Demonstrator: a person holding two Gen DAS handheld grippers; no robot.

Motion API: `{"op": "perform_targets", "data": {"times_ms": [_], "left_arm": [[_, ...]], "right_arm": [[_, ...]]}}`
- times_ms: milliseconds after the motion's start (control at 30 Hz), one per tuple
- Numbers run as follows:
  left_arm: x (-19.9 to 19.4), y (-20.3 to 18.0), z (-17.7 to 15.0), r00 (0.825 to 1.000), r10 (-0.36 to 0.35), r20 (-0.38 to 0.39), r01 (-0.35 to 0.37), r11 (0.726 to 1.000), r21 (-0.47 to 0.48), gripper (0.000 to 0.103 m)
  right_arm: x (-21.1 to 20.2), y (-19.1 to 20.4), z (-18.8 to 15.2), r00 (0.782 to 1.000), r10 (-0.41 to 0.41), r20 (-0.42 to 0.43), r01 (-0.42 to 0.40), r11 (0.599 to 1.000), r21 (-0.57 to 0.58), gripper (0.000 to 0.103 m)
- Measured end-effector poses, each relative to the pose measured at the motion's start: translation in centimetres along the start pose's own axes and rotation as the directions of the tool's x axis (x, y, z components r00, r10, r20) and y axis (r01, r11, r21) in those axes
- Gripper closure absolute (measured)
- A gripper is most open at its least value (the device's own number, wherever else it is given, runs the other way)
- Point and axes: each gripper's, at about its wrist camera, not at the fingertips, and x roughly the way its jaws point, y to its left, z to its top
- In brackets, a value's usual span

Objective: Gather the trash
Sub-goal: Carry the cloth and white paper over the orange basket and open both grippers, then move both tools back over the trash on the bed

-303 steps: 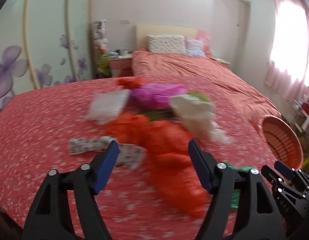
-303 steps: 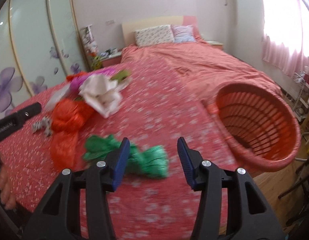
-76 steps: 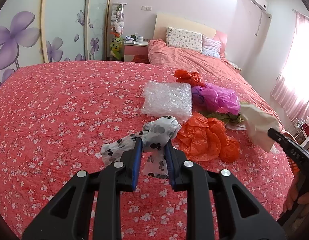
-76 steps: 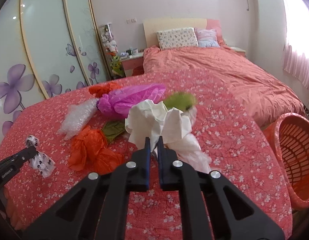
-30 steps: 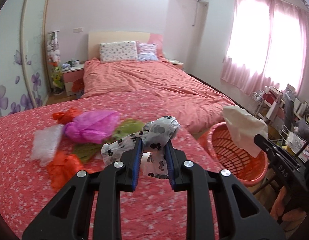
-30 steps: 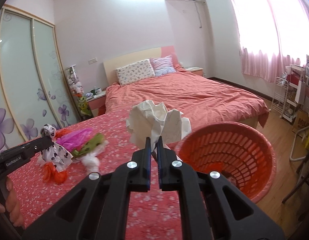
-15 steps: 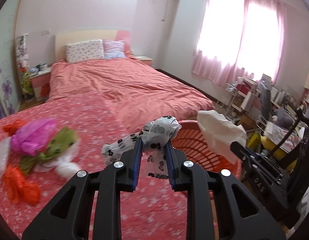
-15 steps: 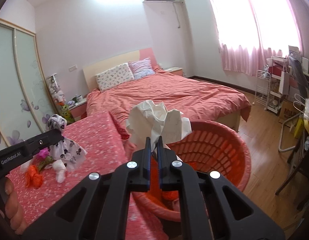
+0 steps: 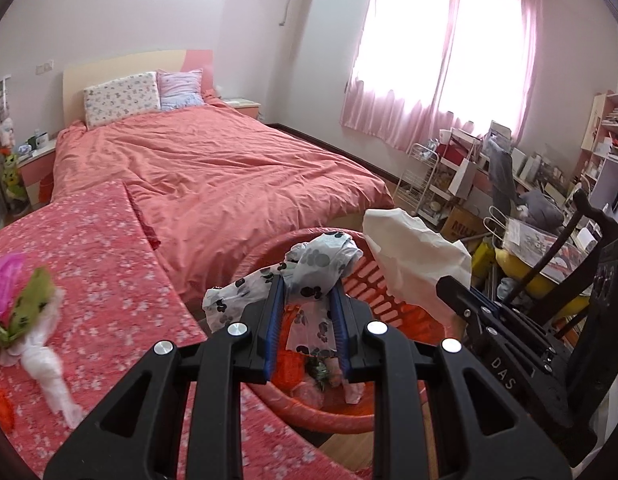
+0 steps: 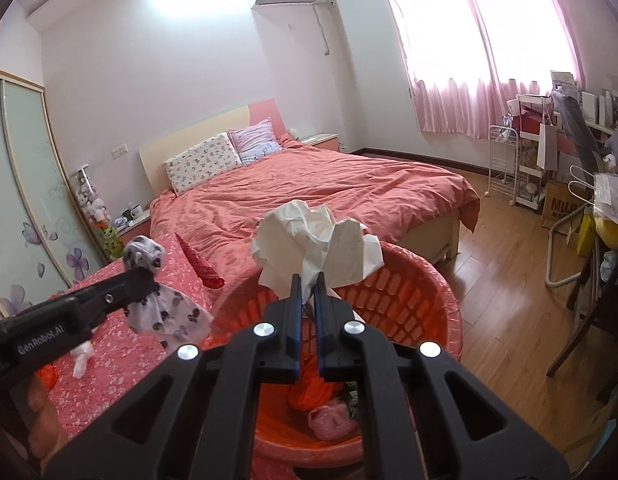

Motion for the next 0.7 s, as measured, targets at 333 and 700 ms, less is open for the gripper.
{"op": "perform_targets", "data": {"times_ms": [333, 700], "left_arm": [[1.8, -0.4, -0.2, 0.999, -0.011, -0.036, 0.011, 1.0, 0.0, 0.079], [2.5, 1.5, -1.7, 0.992, 0.068, -0.106, -0.073, 0.996, -0.041, 0.045]], "right_arm": [[1.2, -1.4, 0.3, 1.0, 0.014, -0.003, -0.014, 0.999, 0.029, 0.092], [1.5, -2.1, -0.5, 0.999, -0.027, -0.019, 0.028, 0.998, 0.05, 0.061]]}}
